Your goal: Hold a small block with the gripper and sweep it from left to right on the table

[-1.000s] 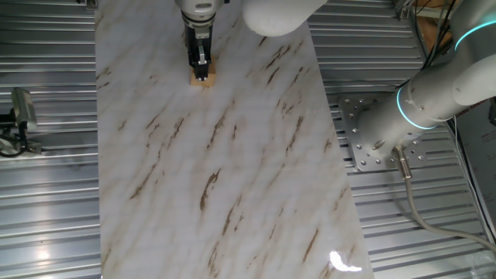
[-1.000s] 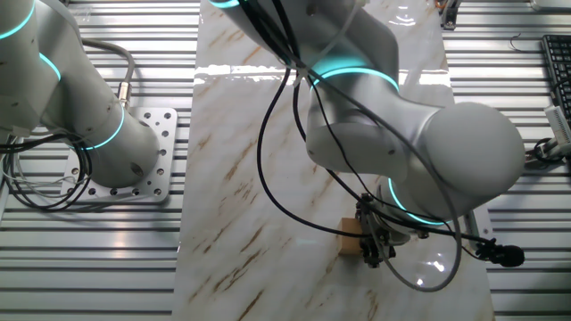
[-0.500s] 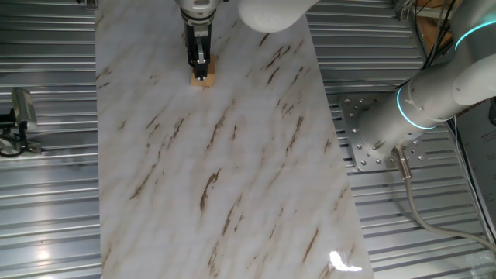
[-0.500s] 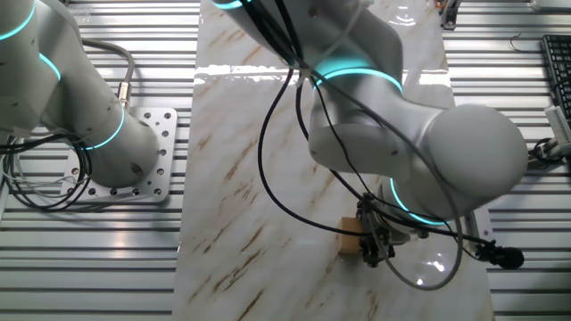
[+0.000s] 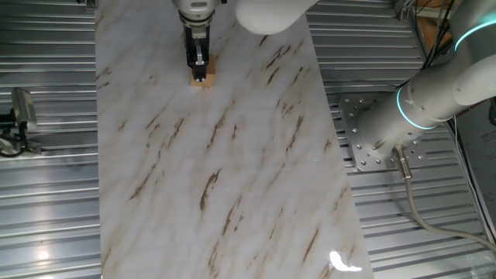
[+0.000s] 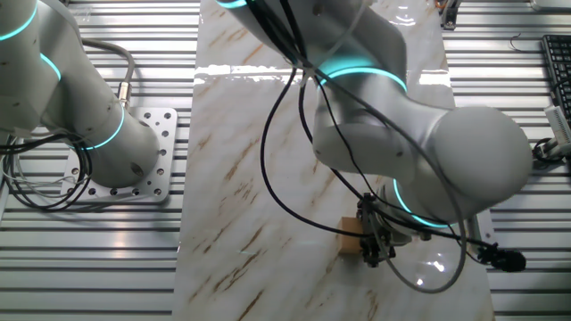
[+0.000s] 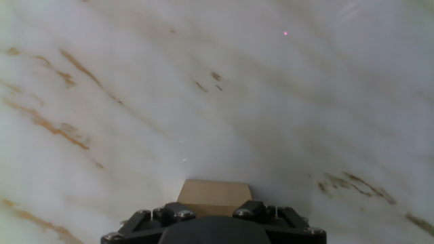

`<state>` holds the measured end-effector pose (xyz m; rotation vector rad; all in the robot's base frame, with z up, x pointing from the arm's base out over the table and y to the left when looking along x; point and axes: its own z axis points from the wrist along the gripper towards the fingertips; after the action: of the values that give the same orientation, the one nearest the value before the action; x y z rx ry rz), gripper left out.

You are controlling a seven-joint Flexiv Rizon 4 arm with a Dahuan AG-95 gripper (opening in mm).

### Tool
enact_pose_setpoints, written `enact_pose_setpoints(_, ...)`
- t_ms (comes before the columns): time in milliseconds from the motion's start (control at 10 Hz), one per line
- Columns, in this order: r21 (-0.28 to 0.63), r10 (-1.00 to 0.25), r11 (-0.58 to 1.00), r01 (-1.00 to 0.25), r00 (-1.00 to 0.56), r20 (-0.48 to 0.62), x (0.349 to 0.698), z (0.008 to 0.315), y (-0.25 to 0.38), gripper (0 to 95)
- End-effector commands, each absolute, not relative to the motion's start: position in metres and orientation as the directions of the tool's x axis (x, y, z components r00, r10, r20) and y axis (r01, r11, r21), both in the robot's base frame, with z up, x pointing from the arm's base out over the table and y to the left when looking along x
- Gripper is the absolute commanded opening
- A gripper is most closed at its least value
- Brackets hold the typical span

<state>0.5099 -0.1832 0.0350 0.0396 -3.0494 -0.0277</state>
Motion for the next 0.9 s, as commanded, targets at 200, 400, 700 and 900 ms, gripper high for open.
enact_pose_setpoints(200, 0.012, -0.020, 1.000, -0.019, -0.996, 0.085, 0.510, 0.029, -0.181, 0.0)
enact_pose_setpoints(400, -0.010, -0.017, 1.000, -0.019, -0.993, 0.120, 0.511, 0.027, -0.178, 0.0)
enact_pose_setpoints(700, -0.008, -0.001, 1.000, -0.002, -0.996, 0.094, 0.512, 0.024, -0.175, 0.0)
enact_pose_setpoints(900, 0.005, 0.025, 1.000, 0.026, -0.995, 0.093, 0.513, 0.021, -0.169, 0.0)
